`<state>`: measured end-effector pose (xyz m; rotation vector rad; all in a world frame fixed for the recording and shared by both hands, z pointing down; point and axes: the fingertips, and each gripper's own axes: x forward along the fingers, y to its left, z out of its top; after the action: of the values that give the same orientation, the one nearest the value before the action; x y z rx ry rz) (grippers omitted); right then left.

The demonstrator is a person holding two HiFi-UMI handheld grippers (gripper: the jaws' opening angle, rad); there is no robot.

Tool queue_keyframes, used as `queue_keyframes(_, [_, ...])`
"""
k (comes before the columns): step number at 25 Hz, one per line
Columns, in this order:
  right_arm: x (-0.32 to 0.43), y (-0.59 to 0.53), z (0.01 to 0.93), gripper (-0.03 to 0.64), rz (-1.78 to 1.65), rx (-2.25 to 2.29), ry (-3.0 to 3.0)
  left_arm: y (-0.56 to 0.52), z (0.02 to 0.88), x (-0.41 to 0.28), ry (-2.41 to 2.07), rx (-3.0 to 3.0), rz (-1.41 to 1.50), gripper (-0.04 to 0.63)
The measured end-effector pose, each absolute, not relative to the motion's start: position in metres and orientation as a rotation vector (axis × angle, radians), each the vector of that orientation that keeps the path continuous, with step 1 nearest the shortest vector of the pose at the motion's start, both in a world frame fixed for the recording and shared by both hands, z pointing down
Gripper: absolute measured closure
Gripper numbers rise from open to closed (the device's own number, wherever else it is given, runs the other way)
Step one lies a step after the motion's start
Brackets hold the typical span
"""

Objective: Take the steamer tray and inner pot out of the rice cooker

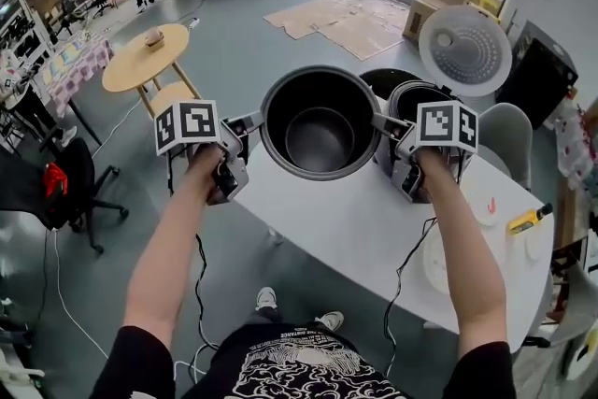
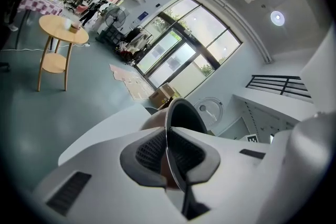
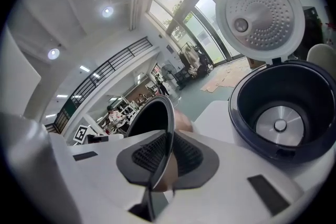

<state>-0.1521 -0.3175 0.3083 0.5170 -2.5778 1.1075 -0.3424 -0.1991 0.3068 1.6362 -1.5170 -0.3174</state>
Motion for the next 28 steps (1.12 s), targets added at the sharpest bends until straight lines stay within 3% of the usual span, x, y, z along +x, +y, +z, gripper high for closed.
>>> queue_keyframes(7, [-0.233,-0.29,0.414,0.561,1.208,0.666,-2.46,-0.188,0.409,-0.434,-1.417,1.623,-0.234,0.566])
queue_keyframes(17, [-0.259,-0.281,0.497,0.561,1.326,0.79,-2.314,-0.199,0.493,-0.471,-1.302,1.564,-0.129,0.566])
queue_keyframes(28, [-0.256,-0.275,0.535,0.558,1.383,0.84,-2.235,-0.202,0.527,-0.471,-1.252,1.53,-0.1,0.566])
